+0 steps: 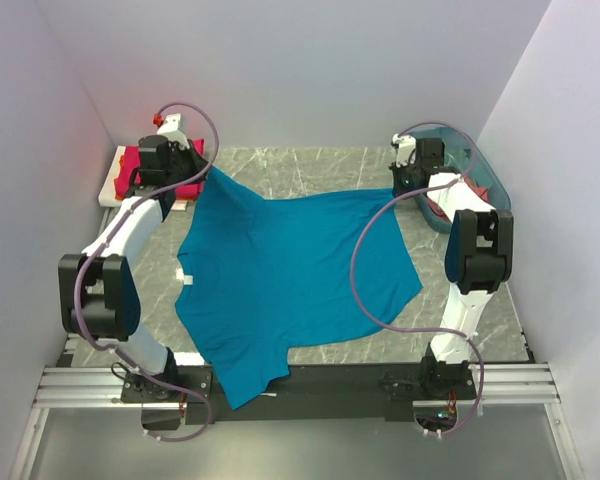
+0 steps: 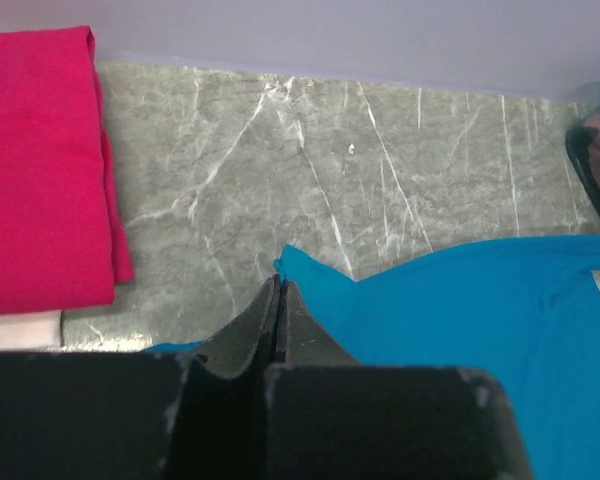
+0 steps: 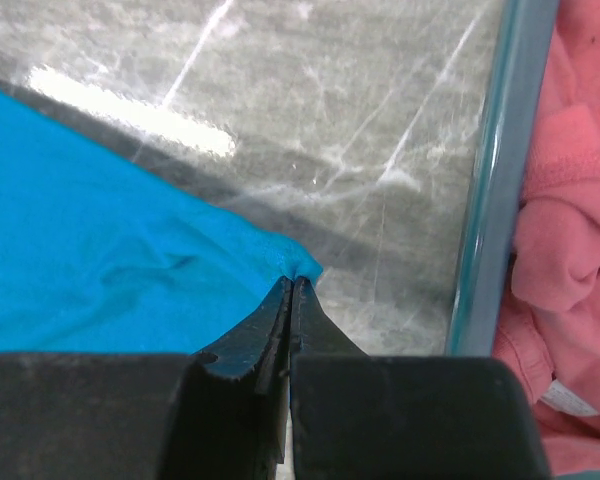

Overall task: Fold and stack the t-shirts
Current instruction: Fold the tshirt

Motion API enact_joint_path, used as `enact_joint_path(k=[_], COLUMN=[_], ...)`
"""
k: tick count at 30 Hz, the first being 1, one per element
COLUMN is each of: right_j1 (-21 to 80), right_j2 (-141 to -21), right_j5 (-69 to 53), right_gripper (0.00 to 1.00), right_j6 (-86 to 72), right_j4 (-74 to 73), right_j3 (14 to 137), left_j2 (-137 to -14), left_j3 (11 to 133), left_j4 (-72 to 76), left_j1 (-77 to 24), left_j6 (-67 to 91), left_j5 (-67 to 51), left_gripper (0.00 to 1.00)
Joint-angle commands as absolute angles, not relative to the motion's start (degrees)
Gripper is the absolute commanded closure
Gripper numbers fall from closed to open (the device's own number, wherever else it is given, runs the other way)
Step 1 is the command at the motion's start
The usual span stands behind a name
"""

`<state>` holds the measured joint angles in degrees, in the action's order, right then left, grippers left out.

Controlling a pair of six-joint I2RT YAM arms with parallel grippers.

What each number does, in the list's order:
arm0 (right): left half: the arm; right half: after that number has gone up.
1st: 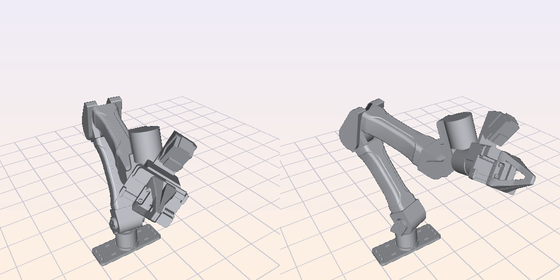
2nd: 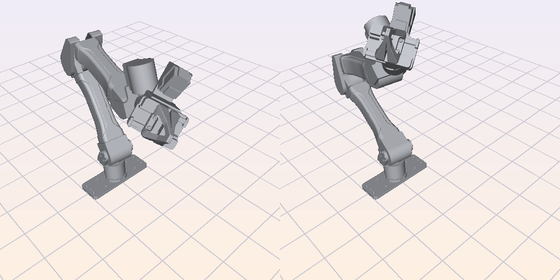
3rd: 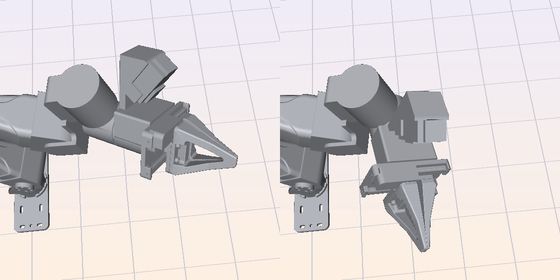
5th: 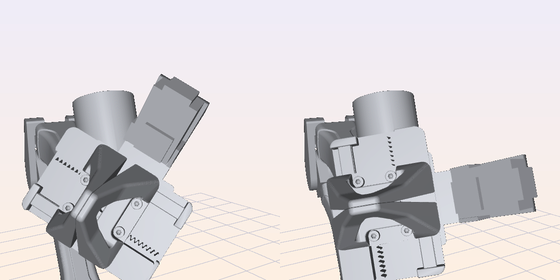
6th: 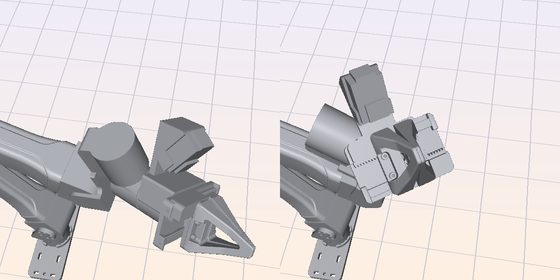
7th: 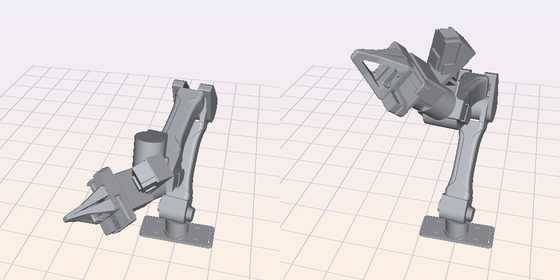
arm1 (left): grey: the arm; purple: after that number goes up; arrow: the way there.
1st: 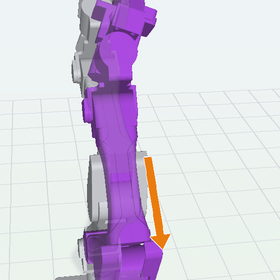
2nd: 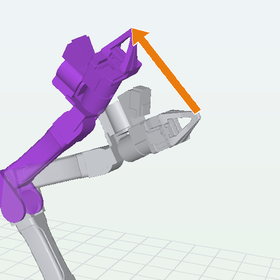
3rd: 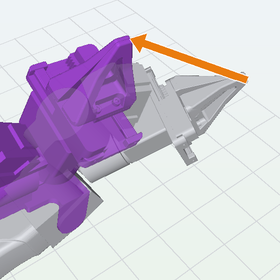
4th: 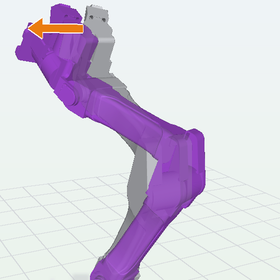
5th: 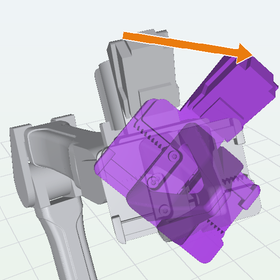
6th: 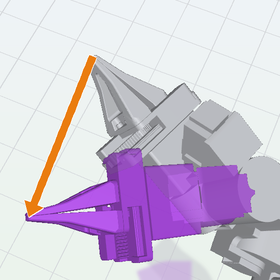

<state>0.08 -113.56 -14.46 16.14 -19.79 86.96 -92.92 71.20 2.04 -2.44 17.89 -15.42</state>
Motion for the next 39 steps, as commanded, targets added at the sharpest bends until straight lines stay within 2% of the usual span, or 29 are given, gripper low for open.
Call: enact_joint_path(k=[1,39], right_j1=[-1.32,-2.37], right_j2=[-110.3,-109.95], right_j5=[-14.85,-16.88], right_gripper=[1.0,1.0], right_j6=[16.61,16.61], right_j4=[-18.11,-16.7], right_j3=[86.04,84.99], left_j2=[-87.99,-70.59], left_j3=[69.61,56.61], left_j4=[3.16,1.23], left_j1=[-2.29,-2.11], left_j6=[16.53,17.67], left_j5=[-14.94,-15.2], left_gripper=[1.0,1.0])
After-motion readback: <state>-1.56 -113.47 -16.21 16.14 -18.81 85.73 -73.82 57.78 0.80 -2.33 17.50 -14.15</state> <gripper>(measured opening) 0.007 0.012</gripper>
